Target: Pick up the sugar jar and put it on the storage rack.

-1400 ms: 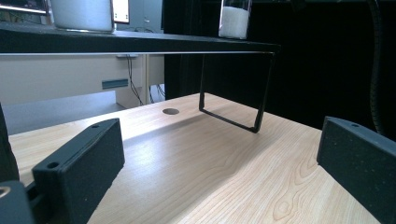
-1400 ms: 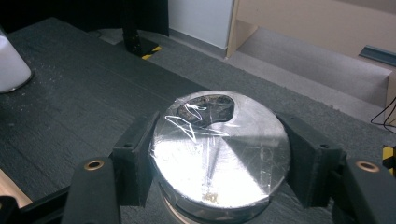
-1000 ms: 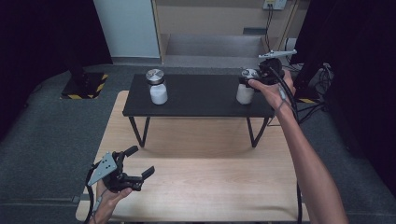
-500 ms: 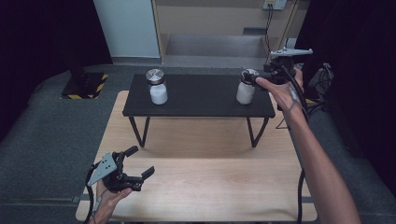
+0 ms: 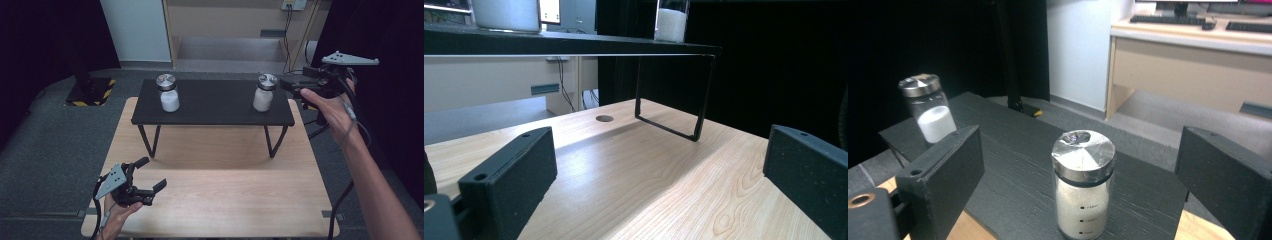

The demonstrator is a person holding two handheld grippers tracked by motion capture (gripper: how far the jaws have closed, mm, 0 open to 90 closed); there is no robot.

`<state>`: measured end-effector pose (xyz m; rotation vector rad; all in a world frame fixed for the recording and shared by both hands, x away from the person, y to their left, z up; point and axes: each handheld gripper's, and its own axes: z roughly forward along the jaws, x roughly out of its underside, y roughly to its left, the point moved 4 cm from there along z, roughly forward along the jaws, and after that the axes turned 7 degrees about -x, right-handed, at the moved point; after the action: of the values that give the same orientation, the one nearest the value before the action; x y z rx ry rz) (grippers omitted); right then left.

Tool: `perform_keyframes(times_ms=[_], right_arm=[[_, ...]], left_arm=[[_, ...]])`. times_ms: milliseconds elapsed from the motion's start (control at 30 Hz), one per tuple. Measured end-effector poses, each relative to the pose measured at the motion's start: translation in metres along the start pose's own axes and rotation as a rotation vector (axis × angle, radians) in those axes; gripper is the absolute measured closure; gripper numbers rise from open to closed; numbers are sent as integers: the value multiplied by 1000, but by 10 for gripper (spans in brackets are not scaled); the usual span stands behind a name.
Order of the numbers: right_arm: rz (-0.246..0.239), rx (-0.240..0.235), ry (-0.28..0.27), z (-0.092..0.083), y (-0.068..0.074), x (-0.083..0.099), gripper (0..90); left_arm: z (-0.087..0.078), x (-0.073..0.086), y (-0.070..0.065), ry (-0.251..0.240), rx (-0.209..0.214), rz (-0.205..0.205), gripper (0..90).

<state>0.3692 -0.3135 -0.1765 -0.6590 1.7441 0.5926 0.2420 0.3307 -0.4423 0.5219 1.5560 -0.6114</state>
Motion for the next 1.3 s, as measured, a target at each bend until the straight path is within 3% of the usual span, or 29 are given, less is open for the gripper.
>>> perform_keyframes(times_ms=[333,600,733,1000,1300], right_arm=[[-46,-71,-35,-30,5,25,53],[-144,-116,-75,-51,13,52,59],[-171,-155,-83,-55,18,66,60],[-194,-206,-76,-55,26,90,61],[-204,-280,-59,-34,37,133,68]], left_arm=[[-1,0,0,-1,-5,-2,0],[0,0,-1,3,-4,-2,0],[0,1,-1,3,-4,-2,0],[1,1,-1,7,-3,-2,0],[1,1,-1,5,-2,-4,0]])
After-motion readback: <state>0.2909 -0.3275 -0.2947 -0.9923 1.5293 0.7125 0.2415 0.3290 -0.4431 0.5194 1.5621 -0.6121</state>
